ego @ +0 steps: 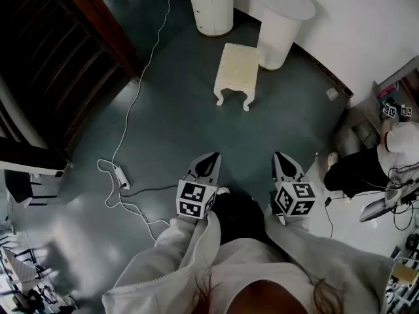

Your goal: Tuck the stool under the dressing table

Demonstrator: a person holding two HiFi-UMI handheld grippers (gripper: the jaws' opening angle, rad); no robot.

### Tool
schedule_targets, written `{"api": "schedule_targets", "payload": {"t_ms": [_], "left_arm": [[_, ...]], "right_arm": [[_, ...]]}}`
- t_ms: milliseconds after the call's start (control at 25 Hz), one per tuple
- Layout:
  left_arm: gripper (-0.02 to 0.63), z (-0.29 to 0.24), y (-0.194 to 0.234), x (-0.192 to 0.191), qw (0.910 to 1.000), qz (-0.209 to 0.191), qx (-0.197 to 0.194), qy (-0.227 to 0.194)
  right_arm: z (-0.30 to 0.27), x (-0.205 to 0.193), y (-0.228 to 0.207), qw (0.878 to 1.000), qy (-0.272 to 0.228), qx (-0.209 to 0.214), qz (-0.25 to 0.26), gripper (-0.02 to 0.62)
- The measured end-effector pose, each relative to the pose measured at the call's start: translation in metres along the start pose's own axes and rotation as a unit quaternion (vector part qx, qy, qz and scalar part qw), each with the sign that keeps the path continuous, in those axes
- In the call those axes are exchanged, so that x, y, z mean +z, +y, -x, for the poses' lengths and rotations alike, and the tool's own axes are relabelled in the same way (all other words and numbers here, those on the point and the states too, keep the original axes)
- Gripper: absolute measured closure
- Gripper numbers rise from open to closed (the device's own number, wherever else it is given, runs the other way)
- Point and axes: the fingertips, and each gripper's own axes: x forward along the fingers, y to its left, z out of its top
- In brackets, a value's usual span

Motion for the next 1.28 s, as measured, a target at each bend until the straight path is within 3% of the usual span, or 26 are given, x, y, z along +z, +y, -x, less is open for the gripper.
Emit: {"api": "schedule_targets", "payload": {"t_ms": [600, 1000, 1280], "left_arm": [[0.589, 0.006, 0.016, -0.001, 0.9999, -0.002, 0.015, -0.005], [0.59, 0.019, 0.034, 0.009, 0.9995, -0.017, 0.003, -0.027], [0.589, 0.032, 0.044, -0.002, 0.9995, -0.025, -0.006, -0.018]], "right_arm": [[-0.003, -0.003, 0.0, 1.0, 0.003, -0.02, -0.004, 0.545], [-0.007, 0.006, 0.019, 0.999, -0.02, -0.035, -0.008, 0.545], [-0.007, -0.009, 0.039, 0.999, -0.021, -0.043, -0.021, 0.545]]}}
